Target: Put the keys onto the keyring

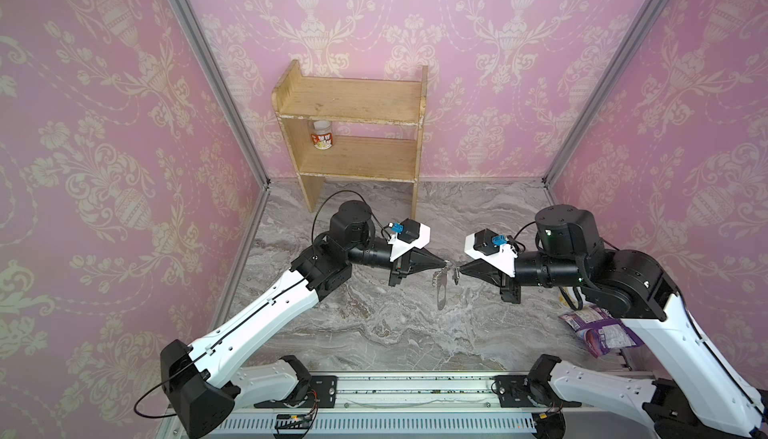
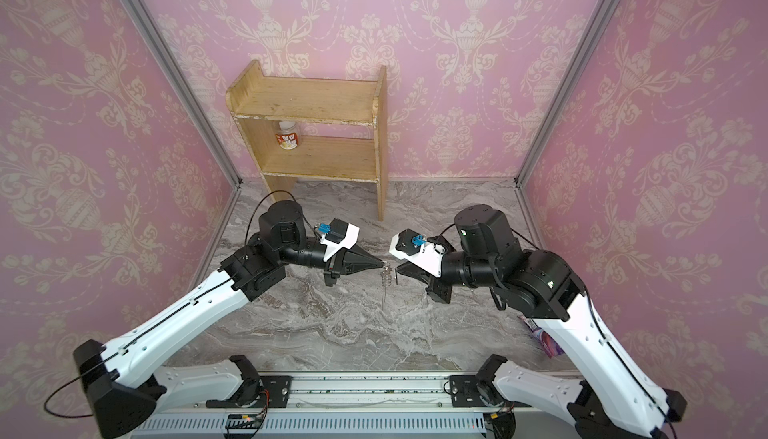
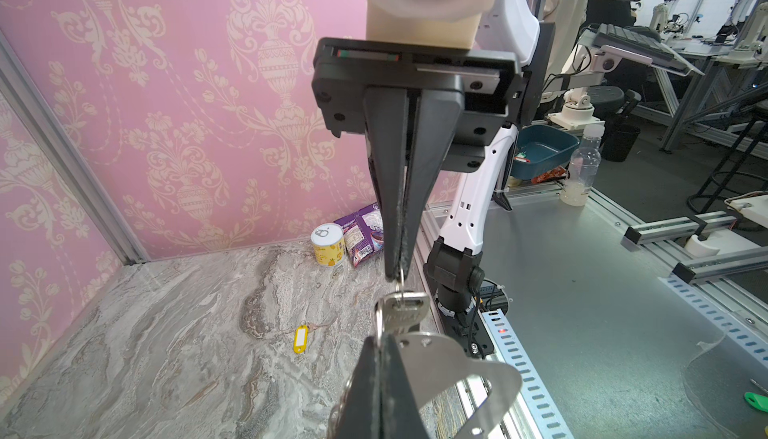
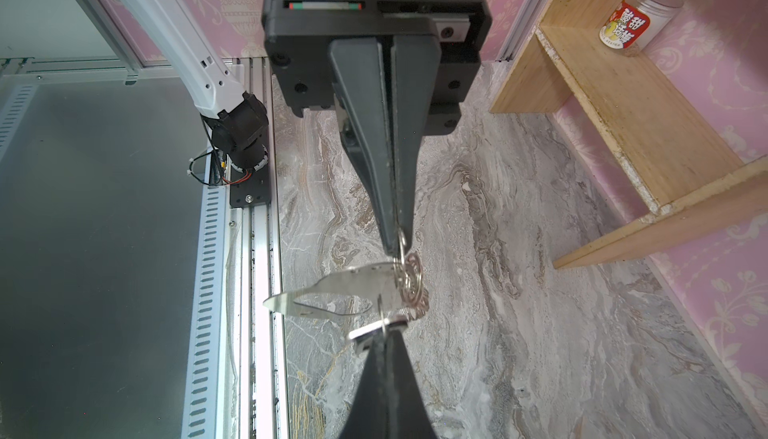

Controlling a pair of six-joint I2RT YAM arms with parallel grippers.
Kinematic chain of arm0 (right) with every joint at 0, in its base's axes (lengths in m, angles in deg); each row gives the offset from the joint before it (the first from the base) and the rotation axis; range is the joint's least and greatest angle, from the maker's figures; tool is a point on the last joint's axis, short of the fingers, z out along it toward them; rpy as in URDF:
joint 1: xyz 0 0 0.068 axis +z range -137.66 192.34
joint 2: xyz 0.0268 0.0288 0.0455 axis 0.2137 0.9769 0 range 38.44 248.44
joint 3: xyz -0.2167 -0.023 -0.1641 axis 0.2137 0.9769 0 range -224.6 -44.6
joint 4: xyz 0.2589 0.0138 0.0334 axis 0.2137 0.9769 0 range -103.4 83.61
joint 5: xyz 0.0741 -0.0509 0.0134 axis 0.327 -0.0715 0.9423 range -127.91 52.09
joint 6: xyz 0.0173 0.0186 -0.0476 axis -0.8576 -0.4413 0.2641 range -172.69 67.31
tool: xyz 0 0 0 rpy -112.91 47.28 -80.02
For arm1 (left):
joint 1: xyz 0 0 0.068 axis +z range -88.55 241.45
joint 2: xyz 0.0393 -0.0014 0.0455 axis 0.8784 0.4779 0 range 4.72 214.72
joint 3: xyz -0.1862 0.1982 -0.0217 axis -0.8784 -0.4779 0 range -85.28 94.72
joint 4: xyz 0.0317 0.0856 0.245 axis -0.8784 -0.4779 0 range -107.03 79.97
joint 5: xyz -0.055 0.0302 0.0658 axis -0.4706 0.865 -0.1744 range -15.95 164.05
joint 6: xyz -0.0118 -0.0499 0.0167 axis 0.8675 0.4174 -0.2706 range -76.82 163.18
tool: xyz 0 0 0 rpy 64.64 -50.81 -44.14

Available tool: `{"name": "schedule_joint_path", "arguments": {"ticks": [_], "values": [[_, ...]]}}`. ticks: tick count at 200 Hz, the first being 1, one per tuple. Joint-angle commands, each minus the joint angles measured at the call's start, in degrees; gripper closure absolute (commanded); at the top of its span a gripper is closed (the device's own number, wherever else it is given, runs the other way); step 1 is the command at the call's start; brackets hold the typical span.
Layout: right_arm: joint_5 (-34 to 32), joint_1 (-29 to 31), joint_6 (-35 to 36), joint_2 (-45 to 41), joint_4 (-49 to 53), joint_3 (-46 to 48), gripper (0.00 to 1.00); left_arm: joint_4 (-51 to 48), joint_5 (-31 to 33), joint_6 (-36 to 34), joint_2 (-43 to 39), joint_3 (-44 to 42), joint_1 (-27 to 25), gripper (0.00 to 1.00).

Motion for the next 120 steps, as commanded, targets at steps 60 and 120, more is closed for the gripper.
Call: {"name": "schedule_joint_path", "arguments": {"ticks": [60, 120], "values": [[-2.83, -0.41, -2.44, 0.48, -1.30, -1.99, 1.00, -0.95, -1.95, -1.07, -0.08, 2.19, -0.47, 1.00], [0.13, -0.40, -1.85, 1.08, -0.83, -2.00, 1.00, -1.77, -1.54, -1.86, -0.35, 1.93, -0.50, 1.00]]}}
